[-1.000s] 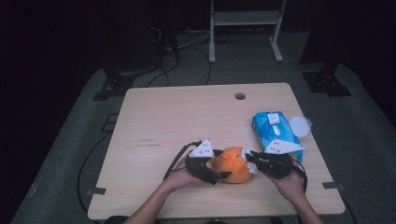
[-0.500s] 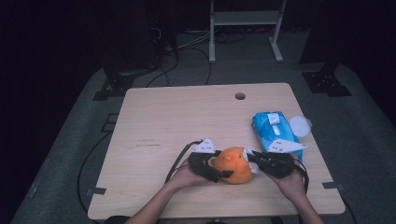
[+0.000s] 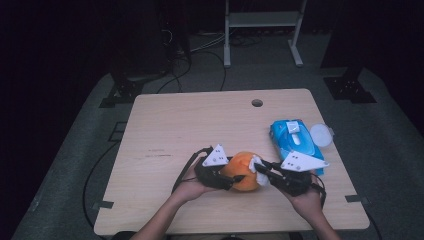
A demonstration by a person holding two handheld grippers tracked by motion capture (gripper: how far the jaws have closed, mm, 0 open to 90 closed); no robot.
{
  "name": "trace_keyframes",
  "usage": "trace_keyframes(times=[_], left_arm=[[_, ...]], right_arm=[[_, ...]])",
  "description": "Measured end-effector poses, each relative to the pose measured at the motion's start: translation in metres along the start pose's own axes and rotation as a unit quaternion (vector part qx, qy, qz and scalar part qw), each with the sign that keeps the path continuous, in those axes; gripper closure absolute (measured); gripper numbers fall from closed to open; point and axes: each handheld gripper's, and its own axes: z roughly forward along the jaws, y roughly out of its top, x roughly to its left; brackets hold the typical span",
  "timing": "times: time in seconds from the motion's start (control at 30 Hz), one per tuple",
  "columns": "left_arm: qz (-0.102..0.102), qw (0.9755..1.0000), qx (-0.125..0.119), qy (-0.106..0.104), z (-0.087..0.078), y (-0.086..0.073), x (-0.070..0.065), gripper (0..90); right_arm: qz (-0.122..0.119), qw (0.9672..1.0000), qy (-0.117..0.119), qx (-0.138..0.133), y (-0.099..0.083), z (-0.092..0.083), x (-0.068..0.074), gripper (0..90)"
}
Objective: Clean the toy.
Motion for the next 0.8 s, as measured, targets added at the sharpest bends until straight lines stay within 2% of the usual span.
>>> trace_keyframes(times=[0.07, 0.1, 0.17, 0.23, 0.27, 0.3, 0.33, 0.37, 0.47, 0.63, 0.73, 0.8], left_arm=[[-0.005, 0.9999, 0.008, -0.004, 0.001, -0.001, -0.001, 36.5], [-0.006, 0.9999, 0.013, -0.004, 0.002, -0.002, 0.0, 36.2], [-0.012, 0.9997, 0.015, -0.012, 0.005, -0.004, 0.002, 33.6], [-0.017, 0.9996, 0.014, -0.02, 0.009, -0.006, 0.003, 24.8], [-0.016, 0.9996, 0.01, -0.022, 0.01, -0.007, 0.005, 20.1], [-0.03, 0.9993, -0.005, -0.024, 0.011, -0.01, 0.01, 16.2], [-0.039, 0.9988, -0.01, -0.028, 0.012, -0.011, 0.013, 9.2], [-0.053, 0.998, -0.012, -0.032, 0.013, -0.013, 0.016, 7.3], [-0.068, 0.9967, -0.016, -0.043, 0.018, -0.019, 0.019, 2.9], [-0.043, 0.9976, -0.013, -0.052, 0.017, -0.017, 0.013, 12.2], [-0.031, 0.997, -0.022, -0.067, 0.013, -0.019, 0.014, 13.2], [-0.03, 0.9972, -0.03, -0.062, 0.014, -0.021, 0.014, 12.5]], right_arm=[[-0.011, 0.9999, -0.005, 0.009, -0.001, 0.005, 0.005, 81.2], [-0.008, 0.9999, -0.004, 0.011, -0.003, 0.007, 0.003, 81.1], [0.007, 0.9997, -0.006, 0.022, -0.01, 0.01, -0.005, 81.1], [0.035, 0.9989, 0.007, 0.03, -0.019, 0.014, -0.013, 81.1], [0.041, 0.9986, 0.008, 0.034, -0.021, 0.014, -0.015, 81.1], [0.042, 0.9985, 0.007, 0.036, -0.022, 0.015, -0.016, 81.1], [0.042, 0.9984, 0.006, 0.038, -0.024, 0.015, -0.017, 81.1], [0.046, 0.9982, 0.007, 0.037, -0.024, 0.015, -0.018, 81.1], [0.044, 0.9983, 0.007, 0.037, -0.025, 0.015, -0.018, 81.1], [0.043, 0.9982, 0.001, 0.041, -0.027, 0.015, -0.02, 81.1], [0.043, 0.998, -0.009, 0.045, -0.028, 0.013, -0.024, 81.1], [0.05, 0.9975, -0.019, 0.047, -0.03, 0.011, -0.029, 81.1]])
